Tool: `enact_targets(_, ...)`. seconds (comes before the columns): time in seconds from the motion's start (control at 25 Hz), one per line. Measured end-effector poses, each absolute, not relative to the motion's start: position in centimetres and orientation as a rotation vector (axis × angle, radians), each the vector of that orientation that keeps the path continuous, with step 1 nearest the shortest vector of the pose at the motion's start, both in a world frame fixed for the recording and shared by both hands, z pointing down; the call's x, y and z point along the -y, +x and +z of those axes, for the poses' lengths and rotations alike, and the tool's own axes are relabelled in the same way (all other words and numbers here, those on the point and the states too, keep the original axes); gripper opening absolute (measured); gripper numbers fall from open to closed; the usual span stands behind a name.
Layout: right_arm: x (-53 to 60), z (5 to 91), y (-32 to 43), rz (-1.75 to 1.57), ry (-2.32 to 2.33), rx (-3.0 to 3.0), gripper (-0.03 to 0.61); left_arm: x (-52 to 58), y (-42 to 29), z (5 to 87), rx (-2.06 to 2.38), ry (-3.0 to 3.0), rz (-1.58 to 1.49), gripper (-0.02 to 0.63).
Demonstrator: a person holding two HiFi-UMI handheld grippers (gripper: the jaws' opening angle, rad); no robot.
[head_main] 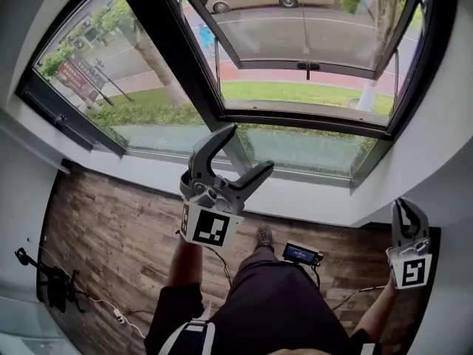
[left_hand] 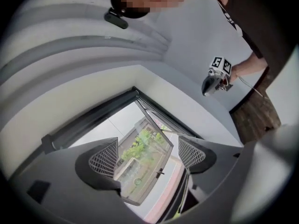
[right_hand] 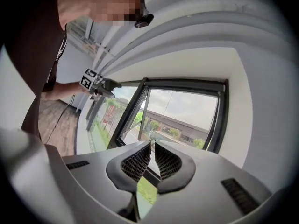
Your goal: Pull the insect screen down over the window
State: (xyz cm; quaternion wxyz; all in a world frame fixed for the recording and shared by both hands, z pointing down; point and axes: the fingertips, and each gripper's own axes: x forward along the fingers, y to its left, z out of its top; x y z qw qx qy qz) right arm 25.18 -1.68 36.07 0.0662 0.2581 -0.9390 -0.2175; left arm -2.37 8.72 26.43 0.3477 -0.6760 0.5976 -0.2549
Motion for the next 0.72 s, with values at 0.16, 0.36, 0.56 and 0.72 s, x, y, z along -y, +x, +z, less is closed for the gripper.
enact_targets(0.16,4.8,32.0,20.9,-0.871,0.800,2.672,0.009,-5.4,-6.3,22.2,-1.474,-1.622,-0.693,0.410)
enact_targets(0.36,9.5,26.4,13.9,-1.179,0.733,2.358,0.009,-1.1,-11.7,16.6,-1.379,-1.491,-0.674,0.410)
enact_targets(0.56,13.3,18.2,7.2,-1.218,0.896,2.326,0.009,0.7,-18.9,9.7,-1.346,-1.315,-0.754,0.410)
enact_targets(0.72,13.5,9.4,2.2,-1.566,0.843,2.159,0.008,3.1,-22.3,3.3,-1.379,-1.183,-0.811,0.408)
